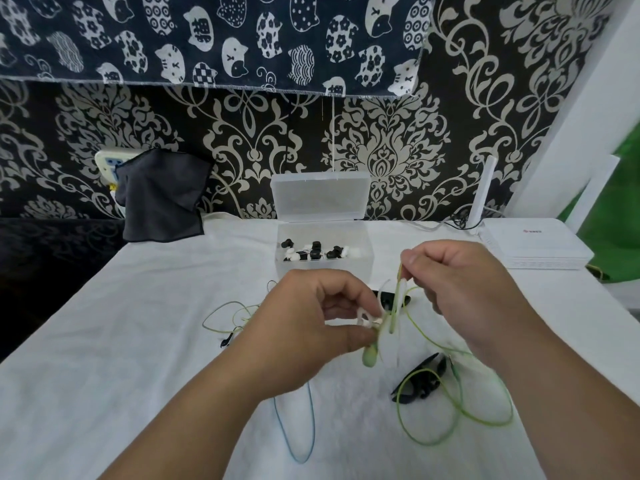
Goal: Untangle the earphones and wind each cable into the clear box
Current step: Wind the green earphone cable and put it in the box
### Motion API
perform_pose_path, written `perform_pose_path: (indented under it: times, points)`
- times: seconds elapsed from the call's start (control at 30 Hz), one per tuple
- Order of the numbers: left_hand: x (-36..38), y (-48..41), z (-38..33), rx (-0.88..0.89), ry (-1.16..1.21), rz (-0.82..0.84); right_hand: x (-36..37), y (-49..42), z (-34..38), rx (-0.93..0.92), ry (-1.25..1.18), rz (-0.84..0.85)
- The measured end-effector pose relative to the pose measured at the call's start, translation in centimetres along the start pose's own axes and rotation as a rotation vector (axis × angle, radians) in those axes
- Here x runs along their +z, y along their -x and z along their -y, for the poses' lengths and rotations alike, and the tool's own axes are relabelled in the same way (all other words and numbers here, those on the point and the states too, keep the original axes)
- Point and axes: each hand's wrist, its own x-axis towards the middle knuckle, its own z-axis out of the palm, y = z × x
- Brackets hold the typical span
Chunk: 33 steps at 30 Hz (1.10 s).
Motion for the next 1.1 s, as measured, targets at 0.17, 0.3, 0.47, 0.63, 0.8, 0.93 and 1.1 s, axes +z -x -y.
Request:
perform_pose_path:
  times: [0.17,0.3,0.47,0.63,0.8,0.93,1.1]
  points:
    - [-0.2,-0.2,0.1,0.014,0.300,-0.075,1.0,0.4,-0.4,0.188,0.080,0.278]
    - [-0.9,-0.6,0.5,0.006,0.306,-0.284,1.5,0.9,-0.2,0.195,0.134,0.474]
    - [-1.3,-0.8,0.9,-0.018,0.243,-0.377,1.5,1.3,0.7,0.175,0.041,0.577]
    - [-1.7,-0.9,0.9,-0.027,0.143,-0.383,0.8,1.2,0.9,0.153,-0.009,0.534]
    - [-1.8,-0.8,0.9,-0.049,0.080,-0.391,0.4,1.3,1.2,0.133,-0.043,0.574]
    - [-1.0,-0.4,0.8,0.008,-0.304,-0.370,0.6,1.5,1.9,0.033,-0.147,0.594]
    - [-0.3,-0.2,0.6,0.005,-0.388,-0.208,-0.1,1.1,2.3,-0.088,-0.125,0.317]
